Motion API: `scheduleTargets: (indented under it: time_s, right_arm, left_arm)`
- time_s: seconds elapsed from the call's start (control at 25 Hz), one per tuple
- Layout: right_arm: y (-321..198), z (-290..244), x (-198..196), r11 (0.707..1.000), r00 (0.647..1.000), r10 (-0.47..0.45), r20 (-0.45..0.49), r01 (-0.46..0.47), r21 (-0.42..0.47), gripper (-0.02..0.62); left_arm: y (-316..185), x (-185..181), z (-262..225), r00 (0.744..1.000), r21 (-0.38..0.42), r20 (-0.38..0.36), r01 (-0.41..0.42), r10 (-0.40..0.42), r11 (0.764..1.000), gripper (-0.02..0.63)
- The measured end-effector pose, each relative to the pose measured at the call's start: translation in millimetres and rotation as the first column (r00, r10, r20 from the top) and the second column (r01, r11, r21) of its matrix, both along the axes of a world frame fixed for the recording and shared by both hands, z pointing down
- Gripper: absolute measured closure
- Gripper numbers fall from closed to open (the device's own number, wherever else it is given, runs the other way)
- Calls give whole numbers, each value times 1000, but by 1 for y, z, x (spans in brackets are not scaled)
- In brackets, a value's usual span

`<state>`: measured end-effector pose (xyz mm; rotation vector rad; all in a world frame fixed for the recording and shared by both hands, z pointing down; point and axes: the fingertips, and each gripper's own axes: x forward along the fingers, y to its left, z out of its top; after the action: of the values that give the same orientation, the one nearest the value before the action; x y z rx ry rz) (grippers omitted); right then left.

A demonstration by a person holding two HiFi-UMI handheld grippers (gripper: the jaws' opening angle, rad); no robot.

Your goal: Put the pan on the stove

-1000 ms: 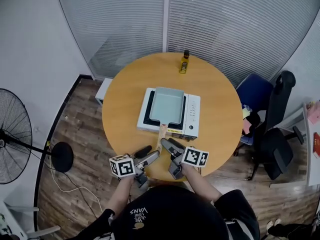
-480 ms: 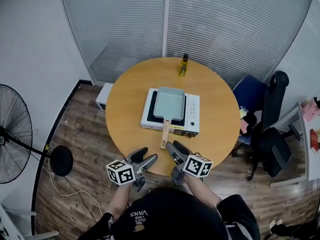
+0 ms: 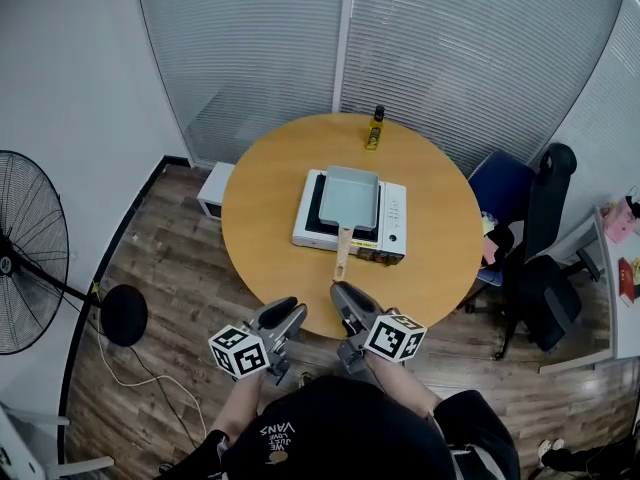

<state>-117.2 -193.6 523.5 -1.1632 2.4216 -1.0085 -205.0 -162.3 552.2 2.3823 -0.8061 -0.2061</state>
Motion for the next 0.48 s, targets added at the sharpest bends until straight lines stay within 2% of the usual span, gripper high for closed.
scheduleTargets:
  time_s: [0.28, 0.48]
  right_arm:
    - [21, 6, -33, 996, 996, -87, -19, 87, 5, 538]
    - [28, 20, -50, 991, 990, -131, -51, 130, -29, 555]
  left_arm:
    - [16, -22, 6, 999, 2, -15, 50, -50, 999, 566]
    - [21, -37, 15, 996, -16, -4, 91, -91, 996, 595]
